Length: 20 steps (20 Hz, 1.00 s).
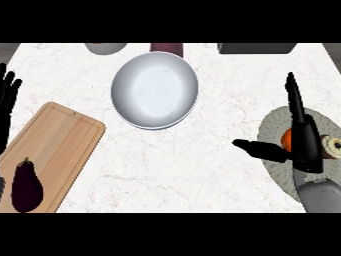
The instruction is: Pick the squash from the placemat and place it in the bowl
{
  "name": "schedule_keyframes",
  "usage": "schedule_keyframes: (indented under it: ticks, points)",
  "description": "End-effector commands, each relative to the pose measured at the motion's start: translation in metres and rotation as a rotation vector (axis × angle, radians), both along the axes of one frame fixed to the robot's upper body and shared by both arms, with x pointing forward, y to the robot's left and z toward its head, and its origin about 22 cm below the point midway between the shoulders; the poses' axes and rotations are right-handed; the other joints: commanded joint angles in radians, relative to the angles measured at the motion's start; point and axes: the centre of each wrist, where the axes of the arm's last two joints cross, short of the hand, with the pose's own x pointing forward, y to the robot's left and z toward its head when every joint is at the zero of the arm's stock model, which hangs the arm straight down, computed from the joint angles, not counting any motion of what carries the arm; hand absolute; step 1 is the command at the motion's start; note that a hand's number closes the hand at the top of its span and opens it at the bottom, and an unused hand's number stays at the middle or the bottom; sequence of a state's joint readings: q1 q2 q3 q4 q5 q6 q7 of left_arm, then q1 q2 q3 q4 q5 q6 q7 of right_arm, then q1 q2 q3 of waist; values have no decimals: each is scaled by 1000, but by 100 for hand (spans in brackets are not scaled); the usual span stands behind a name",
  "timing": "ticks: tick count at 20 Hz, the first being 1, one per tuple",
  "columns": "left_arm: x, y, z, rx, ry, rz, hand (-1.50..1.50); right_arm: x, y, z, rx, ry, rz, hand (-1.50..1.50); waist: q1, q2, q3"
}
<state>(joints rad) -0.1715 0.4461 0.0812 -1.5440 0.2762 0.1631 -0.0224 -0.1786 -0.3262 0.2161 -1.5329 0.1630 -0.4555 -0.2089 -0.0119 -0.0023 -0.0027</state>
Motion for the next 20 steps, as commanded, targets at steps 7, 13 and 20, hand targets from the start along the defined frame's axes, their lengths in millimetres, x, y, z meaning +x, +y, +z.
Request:
schedule_keyframes:
  ticks: [7,13,20]
  points:
    - [-1,11,1,-28,-3,0,0,-54,-24,67,-350,165,-200,-150,-24,-10,-3]
    - [-7,7,-15,-13,-5,10,0,-66,-45,110,-588,491,-213,-150,-11,-3,-3]
    - [0,12,-12,-10,-3,2,0,-76,-48,158,-757,752,-108,-150,-2,1,0]
